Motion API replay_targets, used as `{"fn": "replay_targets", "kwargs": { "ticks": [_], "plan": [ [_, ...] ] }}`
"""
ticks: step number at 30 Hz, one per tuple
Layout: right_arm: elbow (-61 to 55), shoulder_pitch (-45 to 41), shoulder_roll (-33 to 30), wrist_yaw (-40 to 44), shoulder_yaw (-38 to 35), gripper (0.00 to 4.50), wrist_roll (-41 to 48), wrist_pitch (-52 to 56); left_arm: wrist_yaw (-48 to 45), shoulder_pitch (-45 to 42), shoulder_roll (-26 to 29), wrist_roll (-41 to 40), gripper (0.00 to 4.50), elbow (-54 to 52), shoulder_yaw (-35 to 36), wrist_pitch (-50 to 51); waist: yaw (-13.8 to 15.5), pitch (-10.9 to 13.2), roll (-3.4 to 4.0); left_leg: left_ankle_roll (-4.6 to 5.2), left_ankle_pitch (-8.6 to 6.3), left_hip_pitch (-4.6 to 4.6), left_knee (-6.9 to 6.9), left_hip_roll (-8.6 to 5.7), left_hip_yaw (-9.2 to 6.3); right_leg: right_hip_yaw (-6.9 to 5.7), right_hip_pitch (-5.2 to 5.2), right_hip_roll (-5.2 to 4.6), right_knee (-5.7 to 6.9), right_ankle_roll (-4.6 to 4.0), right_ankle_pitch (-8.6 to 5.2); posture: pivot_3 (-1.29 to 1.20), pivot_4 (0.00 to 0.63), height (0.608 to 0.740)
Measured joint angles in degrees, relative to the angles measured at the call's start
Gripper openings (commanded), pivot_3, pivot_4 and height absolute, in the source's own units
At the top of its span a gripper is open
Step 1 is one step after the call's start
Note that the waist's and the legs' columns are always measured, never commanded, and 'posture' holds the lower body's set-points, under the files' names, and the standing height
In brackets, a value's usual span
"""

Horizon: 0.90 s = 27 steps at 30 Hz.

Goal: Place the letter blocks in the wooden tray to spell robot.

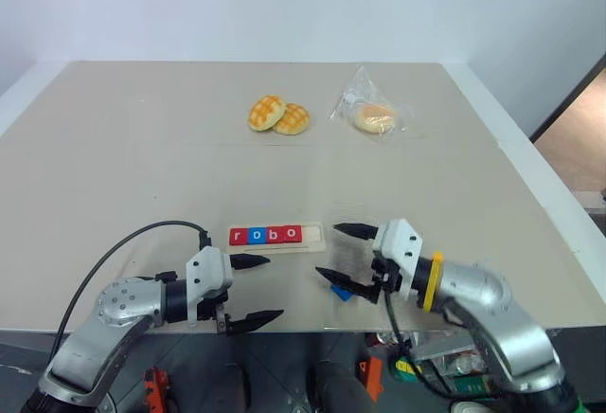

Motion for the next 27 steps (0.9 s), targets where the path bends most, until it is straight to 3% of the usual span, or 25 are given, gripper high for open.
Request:
{"fn": "replay_targets", "kwargs": {
  "ticks": [1,6,22,27],
  "plan": [
    [-2.3,1.4,2.3,-4.7,-0.1,4.20,-0.3,4.2,0.0,-0.7,-0.3,0.4,4.50,0.4,0.0,-0.2,-0.1,0.0,0.01,-0.04,0.02,0.03,0.00,-0.01,0.06,0.05,0.01,-0.02,0.00,-0.02,0.03,0.00,0.150,0.740],
    [-6.1,4.1,2.9,-9.6,-0.5,4.20,-0.4,10.8,-0.1,-2.4,-1.2,0.7,4.50,2.3,0.0,-1.9,-0.1,0.0,-0.01,-0.21,0.13,0.06,0.05,-0.06,0.17,0.10,0.03,-0.11,-0.01,-0.19,-0.04,0.00,0.150,0.740],
    [-8.9,11.9,1.1,-15.3,7.6,4.20,-7.4,11.3,-1.1,-7.9,-2.9,0.9,4.50,6.5,-0.5,-4.3,-0.1,0.0,-0.07,-0.21,0.13,0.04,0.00,-0.04,0.14,0.07,0.00,-0.06,-0.01,-0.20,-0.06,0.00,0.150,0.740],
    [-8.8,13.9,3.8,-17.5,7.7,2.69,-7.8,10.9,-1.4,-7.7,-2.7,1.0,4.50,6.5,-0.5,-4.3,-0.1,-0.1,-0.10,-0.21,0.13,0.04,0.00,-0.01,0.09,0.05,0.00,-0.04,-0.01,-0.21,-0.07,0.00,0.150,0.740]
  ]
}}
